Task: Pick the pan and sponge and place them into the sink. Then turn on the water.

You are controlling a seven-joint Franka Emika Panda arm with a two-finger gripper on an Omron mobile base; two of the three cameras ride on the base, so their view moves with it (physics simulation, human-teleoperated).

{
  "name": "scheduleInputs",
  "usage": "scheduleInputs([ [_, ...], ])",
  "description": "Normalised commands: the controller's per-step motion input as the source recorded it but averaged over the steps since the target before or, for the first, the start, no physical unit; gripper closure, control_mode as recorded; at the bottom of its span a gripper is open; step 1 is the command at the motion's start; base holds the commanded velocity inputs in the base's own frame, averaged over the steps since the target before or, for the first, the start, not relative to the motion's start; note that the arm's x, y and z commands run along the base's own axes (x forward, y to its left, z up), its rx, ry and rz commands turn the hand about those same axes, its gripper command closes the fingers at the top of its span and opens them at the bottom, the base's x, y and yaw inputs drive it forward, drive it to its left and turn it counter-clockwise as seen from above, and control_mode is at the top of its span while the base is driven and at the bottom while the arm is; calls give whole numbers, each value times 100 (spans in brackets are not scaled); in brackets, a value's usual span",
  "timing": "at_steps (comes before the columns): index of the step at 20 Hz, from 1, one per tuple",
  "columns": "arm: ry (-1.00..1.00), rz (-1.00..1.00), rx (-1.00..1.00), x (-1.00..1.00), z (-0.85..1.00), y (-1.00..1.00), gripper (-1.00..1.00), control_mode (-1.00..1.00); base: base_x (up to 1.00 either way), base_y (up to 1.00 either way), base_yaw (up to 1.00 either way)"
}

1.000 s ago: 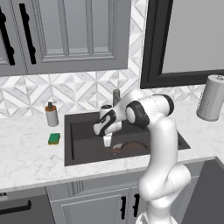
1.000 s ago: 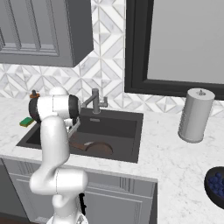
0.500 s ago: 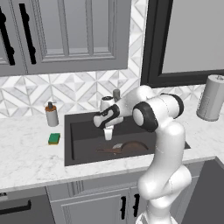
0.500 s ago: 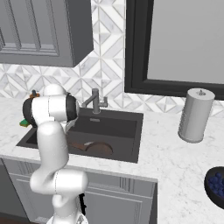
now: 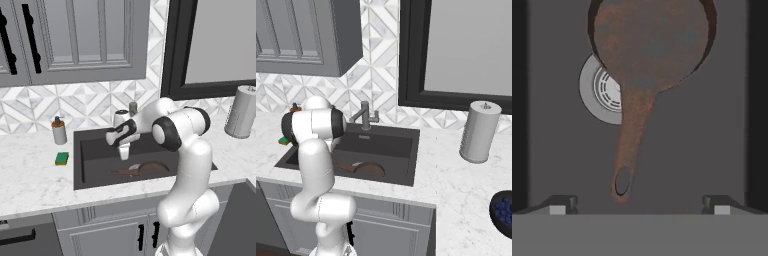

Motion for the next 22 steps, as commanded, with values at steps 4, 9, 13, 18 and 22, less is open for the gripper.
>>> scheduleInputs([
  [4,0,58,0,0,10,18,-100,-100,0,0,0],
  [9,0,55,0,0,6,0,-100,-100,0,0,0],
  [13,0,48,0,-1,0,0,-100,-100,0,0,0],
  [18,0,47,0,-1,0,0,-100,-100,0,0,0],
  [22,-1,35,0,-10,7,0,-100,-100,0,0,0],
])
